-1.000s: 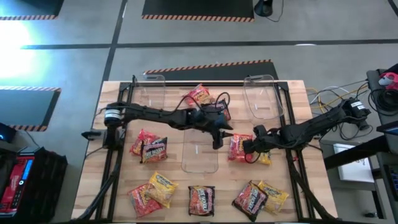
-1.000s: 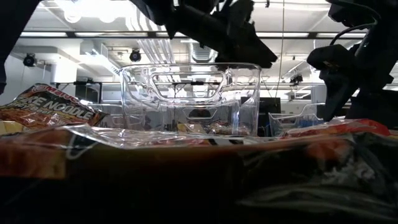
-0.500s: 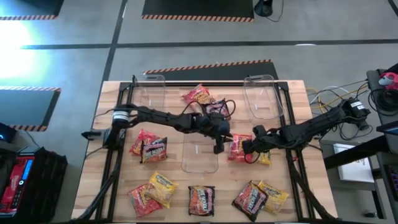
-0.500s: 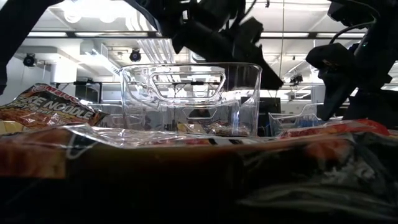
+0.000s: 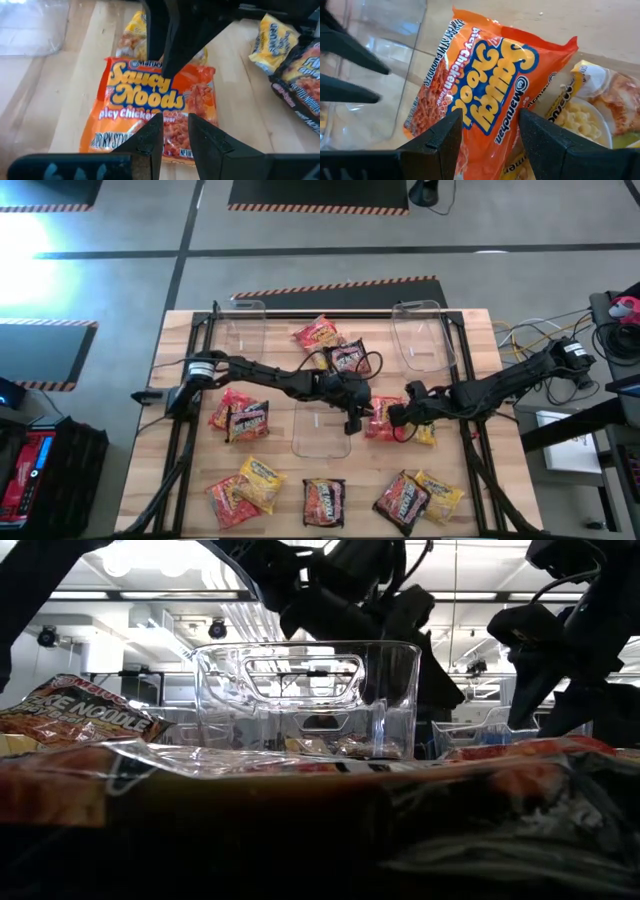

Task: Sort Maruchan noodles
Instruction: Put the black noodle pack into the top right transparent bin

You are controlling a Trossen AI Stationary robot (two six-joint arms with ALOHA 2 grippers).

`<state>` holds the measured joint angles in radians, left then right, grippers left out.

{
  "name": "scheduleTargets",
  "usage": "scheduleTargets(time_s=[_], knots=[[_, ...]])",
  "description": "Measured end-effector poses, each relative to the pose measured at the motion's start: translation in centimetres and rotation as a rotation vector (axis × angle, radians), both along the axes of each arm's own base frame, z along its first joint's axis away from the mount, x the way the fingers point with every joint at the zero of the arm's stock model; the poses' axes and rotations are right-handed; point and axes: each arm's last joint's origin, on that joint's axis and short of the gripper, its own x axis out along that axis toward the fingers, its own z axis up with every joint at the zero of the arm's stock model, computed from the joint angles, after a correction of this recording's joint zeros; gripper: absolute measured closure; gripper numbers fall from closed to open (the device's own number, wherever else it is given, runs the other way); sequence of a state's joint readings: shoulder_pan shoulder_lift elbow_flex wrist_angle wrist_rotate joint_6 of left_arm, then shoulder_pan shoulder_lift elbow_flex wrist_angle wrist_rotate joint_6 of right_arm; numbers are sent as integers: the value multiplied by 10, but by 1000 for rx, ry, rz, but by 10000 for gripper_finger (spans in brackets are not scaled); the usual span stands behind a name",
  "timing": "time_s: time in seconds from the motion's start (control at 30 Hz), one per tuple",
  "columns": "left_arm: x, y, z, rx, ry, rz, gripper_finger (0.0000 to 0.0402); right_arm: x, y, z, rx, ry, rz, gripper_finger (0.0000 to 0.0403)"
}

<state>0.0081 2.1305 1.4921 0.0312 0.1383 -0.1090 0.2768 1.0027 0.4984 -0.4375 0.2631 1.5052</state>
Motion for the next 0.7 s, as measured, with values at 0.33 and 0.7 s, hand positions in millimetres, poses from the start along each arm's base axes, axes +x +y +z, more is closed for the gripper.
scheduleTargets(time_s=[0.33,0.7], knots=[[1,-9,-4,-2,13,-15,329,0,0,0,10,0,4,220],[-2,-10,-2,-11,39,-18,329,0,2,0,74,8,0,220]])
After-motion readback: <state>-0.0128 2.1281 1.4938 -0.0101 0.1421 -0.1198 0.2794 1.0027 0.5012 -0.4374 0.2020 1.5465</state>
